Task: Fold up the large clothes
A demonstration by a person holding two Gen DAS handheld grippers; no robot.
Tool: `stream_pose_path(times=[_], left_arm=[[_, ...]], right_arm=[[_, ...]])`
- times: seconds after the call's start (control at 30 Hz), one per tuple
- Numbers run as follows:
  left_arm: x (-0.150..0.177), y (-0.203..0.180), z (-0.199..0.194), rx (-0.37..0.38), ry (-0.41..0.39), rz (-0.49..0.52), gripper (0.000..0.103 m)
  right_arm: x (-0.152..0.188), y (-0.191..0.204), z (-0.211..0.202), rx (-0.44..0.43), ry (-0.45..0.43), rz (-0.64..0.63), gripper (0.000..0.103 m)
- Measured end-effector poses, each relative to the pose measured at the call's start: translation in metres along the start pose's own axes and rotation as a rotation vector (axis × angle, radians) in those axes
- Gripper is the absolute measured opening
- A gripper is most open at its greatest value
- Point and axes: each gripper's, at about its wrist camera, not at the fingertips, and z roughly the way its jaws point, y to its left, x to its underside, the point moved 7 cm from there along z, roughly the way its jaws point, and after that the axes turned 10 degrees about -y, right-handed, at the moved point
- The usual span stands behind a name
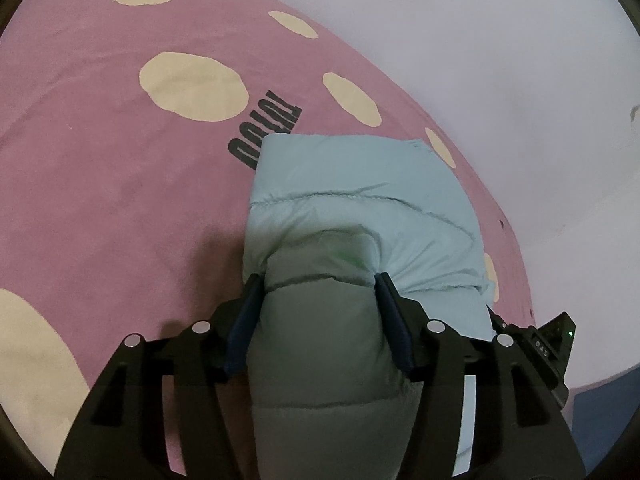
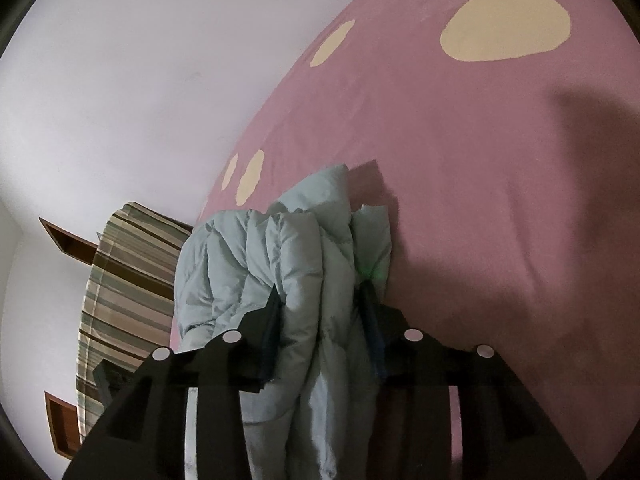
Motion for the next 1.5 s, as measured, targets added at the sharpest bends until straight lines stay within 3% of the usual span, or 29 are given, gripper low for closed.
stream_pose_path(times=[0.43, 0.7, 0.83, 1.17, 1.33, 1.4, 1.5], left_arm=[[0.009, -0.012, -0.029, -0.017, -0.032, 0.020, 0.061], [0.030, -0.026, -0.060, -0.019, -0.060, 0.084, 0.066], [0.041, -0.034, -0.073, -0.017, -0.062, 0.098, 0.067], [0.065, -0.055, -0.114, -0.054, -0.110, 0.207, 0.069], [0.076, -0.064, -0.132, -0.102, -0.152, 0.291, 0.076], [0.080, -0.067, -0.139, -0.131, -0.169, 0.326, 0.079], [0.084, -0.068, -0.149, -0.169, -0.193, 0.353, 0.082]], right_arm=[[0.016, 0.004, -0.031, -0.006, -0.022, 0.028, 0.043], [0.030, 0.012, -0.051, -0.005, -0.032, 0.021, 0.044], [0.038, 0.013, -0.064, -0.003, -0.037, 0.015, 0.051], [0.052, 0.020, -0.104, 0.062, -0.078, -0.080, 0.051], [0.057, 0.033, -0.121, 0.113, -0.106, -0.160, 0.051], [0.060, 0.038, -0.127, 0.143, -0.118, -0.204, 0.060], [0.064, 0.045, -0.137, 0.174, -0.144, -0.263, 0.064]])
